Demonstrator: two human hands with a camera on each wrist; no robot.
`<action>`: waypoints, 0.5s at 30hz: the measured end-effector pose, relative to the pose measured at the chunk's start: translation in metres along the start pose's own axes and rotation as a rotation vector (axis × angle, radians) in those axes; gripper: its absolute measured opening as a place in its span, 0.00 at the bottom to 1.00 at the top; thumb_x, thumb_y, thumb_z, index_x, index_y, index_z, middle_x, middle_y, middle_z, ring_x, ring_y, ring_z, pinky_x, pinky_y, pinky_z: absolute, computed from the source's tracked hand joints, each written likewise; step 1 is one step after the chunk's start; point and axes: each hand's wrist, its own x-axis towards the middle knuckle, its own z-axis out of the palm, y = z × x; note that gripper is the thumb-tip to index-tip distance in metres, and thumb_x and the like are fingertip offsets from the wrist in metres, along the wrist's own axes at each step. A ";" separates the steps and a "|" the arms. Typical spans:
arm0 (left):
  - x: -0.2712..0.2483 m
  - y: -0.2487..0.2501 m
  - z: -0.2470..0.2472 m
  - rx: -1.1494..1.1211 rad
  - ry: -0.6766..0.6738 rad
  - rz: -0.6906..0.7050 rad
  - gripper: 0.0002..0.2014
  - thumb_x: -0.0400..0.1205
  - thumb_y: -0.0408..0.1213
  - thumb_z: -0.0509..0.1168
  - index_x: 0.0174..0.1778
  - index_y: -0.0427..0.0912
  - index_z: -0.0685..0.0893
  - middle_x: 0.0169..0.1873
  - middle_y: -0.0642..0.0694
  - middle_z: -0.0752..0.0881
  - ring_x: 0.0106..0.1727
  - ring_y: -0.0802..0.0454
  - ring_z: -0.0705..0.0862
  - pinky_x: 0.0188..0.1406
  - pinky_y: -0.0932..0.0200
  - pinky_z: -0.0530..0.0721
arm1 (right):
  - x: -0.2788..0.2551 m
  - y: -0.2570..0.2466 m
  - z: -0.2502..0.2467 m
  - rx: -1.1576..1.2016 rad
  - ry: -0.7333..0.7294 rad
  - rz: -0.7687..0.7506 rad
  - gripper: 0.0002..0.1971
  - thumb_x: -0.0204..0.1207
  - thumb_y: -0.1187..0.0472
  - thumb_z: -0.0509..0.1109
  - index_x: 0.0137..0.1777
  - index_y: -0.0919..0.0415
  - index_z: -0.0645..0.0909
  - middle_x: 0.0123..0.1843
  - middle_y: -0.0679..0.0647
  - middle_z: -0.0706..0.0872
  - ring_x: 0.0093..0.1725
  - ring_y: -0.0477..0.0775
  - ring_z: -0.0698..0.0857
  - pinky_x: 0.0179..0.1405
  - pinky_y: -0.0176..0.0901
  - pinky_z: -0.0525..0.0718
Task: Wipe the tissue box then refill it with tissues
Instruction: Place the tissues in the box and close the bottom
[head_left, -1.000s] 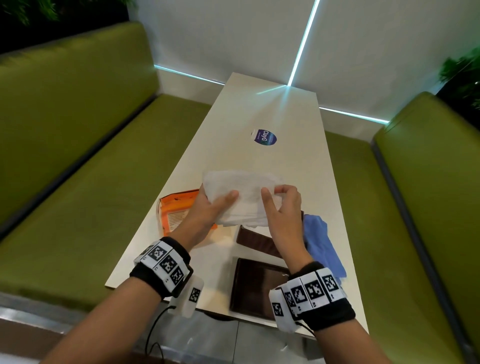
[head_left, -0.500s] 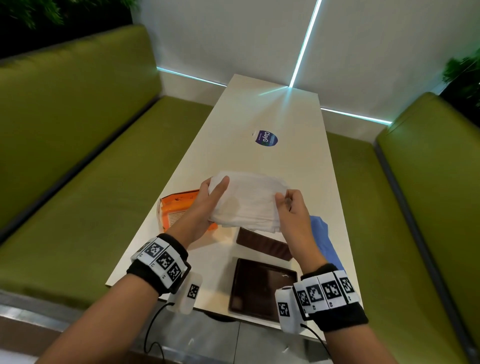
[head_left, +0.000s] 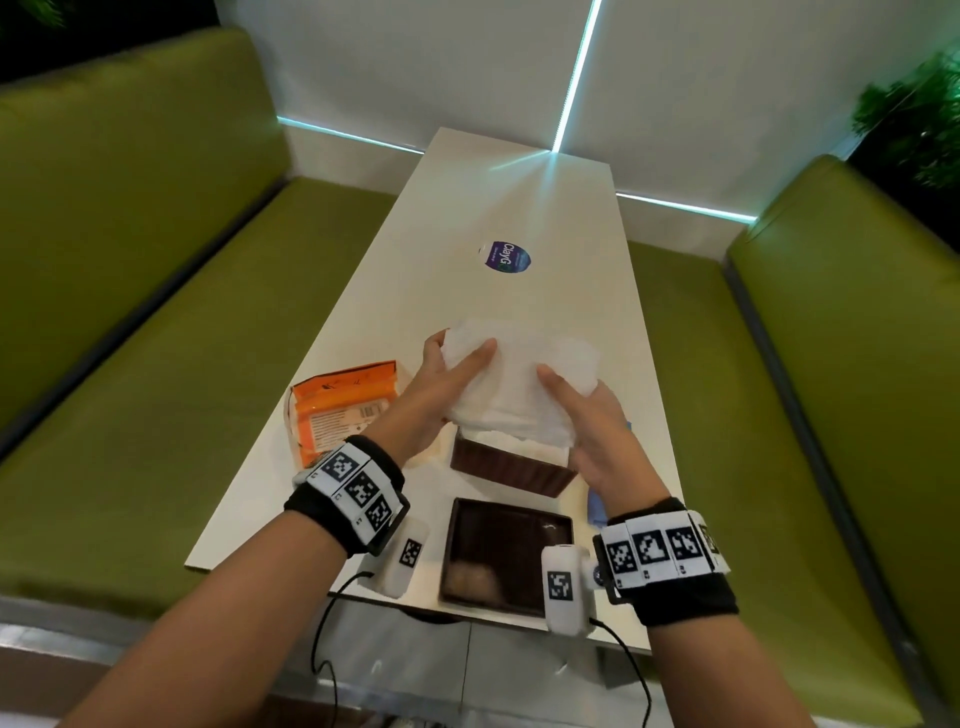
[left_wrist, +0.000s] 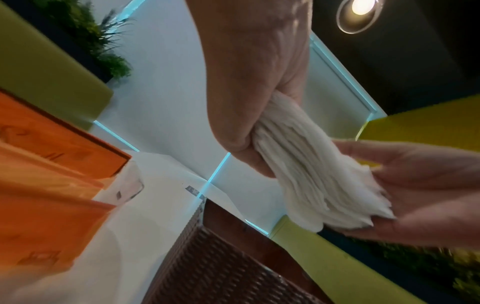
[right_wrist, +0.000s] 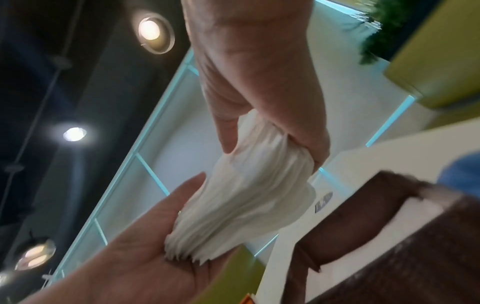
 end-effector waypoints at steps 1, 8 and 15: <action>0.002 0.000 0.004 0.017 -0.019 -0.006 0.36 0.79 0.50 0.70 0.78 0.51 0.58 0.67 0.47 0.79 0.64 0.47 0.83 0.61 0.47 0.86 | 0.000 -0.003 0.000 -0.018 0.013 -0.031 0.26 0.73 0.56 0.77 0.70 0.60 0.77 0.62 0.58 0.88 0.63 0.59 0.87 0.65 0.59 0.83; 0.016 0.004 0.025 0.408 0.120 0.013 0.32 0.83 0.46 0.67 0.76 0.44 0.56 0.59 0.45 0.76 0.54 0.47 0.79 0.53 0.56 0.79 | 0.016 -0.009 -0.024 -0.252 0.124 -0.045 0.22 0.71 0.58 0.71 0.65 0.63 0.76 0.60 0.62 0.86 0.58 0.61 0.87 0.60 0.59 0.86; 0.024 -0.015 0.043 0.699 0.110 0.178 0.13 0.85 0.30 0.56 0.55 0.45 0.56 0.32 0.47 0.73 0.27 0.51 0.73 0.26 0.57 0.69 | 0.027 0.010 -0.028 -0.441 0.224 0.097 0.18 0.79 0.63 0.63 0.66 0.63 0.63 0.60 0.62 0.79 0.59 0.62 0.82 0.61 0.59 0.83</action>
